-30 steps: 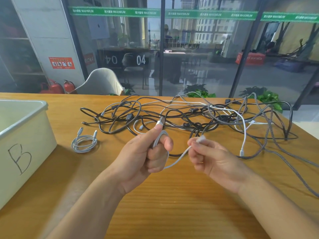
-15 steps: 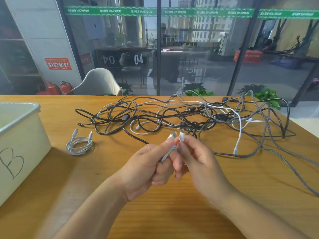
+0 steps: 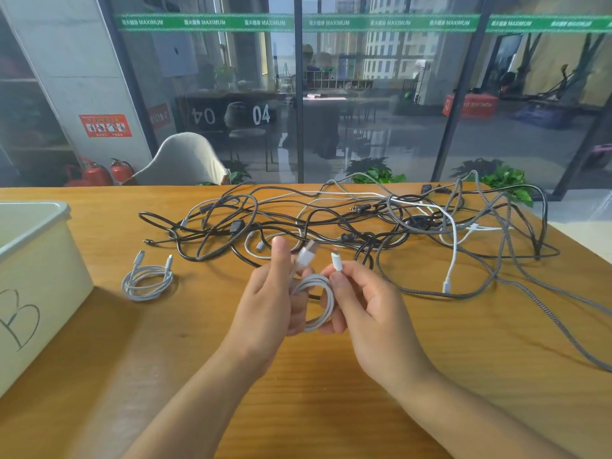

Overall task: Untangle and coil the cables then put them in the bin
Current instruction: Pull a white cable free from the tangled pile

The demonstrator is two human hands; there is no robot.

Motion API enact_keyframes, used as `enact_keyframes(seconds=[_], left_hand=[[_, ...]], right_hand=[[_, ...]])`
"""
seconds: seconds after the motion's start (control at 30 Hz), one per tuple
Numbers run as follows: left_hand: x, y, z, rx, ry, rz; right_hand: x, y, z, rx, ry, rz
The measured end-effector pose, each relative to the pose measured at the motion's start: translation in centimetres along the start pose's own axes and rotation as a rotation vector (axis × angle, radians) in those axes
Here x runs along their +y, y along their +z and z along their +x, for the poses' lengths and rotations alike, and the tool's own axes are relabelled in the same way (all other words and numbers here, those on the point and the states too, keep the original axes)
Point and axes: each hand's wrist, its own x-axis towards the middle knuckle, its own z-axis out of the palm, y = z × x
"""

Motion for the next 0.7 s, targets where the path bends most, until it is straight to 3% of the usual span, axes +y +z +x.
enact_keyframes(seconds=[0.3, 0.43, 0.7], left_hand=[[-1.1, 0.5, 0.2, -0.046, 0.242, 0.046], [-1.9, 0.4, 0.4, -0.097, 0.342, 0.169], [-0.5, -0.3, 0.5, 0.017, 0.152, -0.097]], right_hand=[[-0.2, -0.6, 0.5, 0.058, 0.001, 0.018], [0.0, -1.4, 0.9, 0.071, -0.011, -0.014], [1.5, -2.5, 1.4, -0.008, 0.002, -0.142]])
